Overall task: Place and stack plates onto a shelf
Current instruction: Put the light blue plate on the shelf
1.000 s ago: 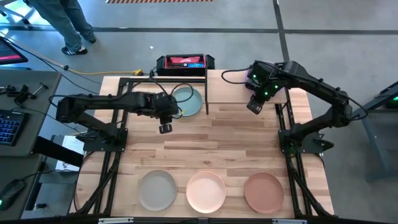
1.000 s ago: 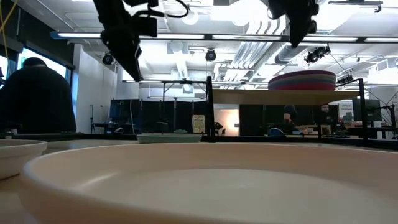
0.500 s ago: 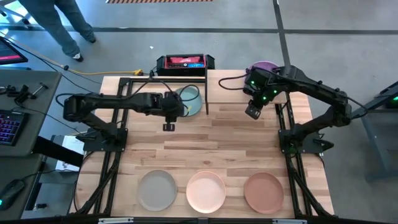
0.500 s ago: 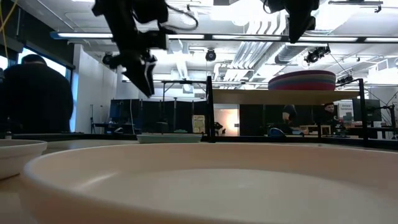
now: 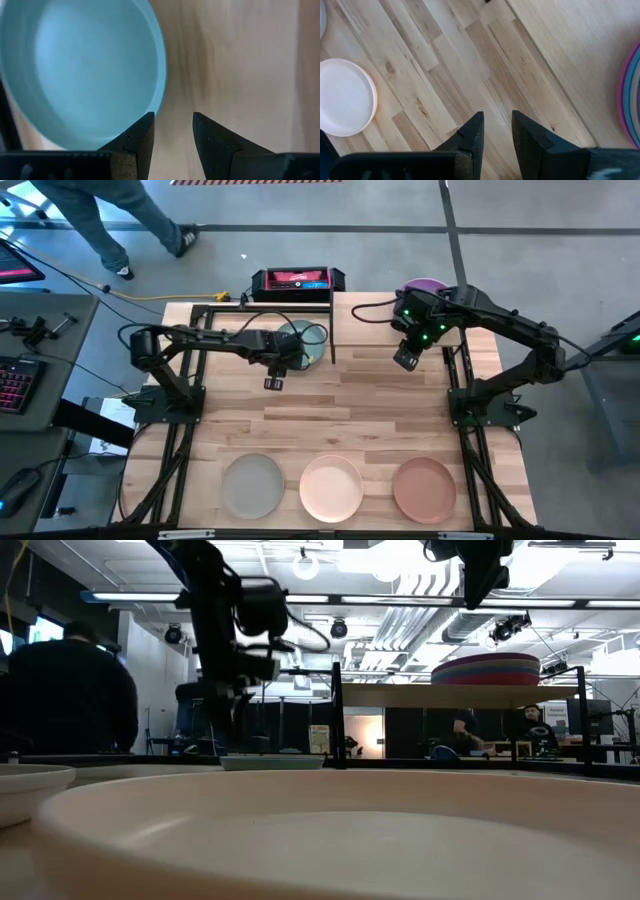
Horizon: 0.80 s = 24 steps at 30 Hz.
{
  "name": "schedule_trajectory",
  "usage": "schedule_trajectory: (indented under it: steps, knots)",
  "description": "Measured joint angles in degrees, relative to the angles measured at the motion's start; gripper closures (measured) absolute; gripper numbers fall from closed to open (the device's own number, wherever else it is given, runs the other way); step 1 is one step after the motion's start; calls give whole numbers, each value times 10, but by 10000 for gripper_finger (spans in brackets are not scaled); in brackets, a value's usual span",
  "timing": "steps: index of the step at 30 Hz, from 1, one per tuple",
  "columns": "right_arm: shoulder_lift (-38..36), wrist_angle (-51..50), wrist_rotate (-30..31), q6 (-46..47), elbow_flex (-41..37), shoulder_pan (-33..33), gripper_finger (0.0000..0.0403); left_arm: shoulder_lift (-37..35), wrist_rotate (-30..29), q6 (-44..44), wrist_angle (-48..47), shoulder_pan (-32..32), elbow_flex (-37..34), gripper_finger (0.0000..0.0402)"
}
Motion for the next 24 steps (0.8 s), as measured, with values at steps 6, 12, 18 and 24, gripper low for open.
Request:
schedule_trajectory:
  steps: [6, 12, 18, 24]
  knots:
    - [0, 0, 0, 0, 0, 0, 324, 34, 1, 6, 9, 20, 0, 277]
    - [0, 0, 0, 0, 0, 0, 324, 40, 1, 6, 35, 34, 0, 277]
    - [0, 2, 0, 0, 0, 0, 324, 40, 11, 45, 38, 41, 0, 277]
    - [0, 2, 0, 0, 0, 0, 324, 49, 26, 55, 43, 41, 0, 277]
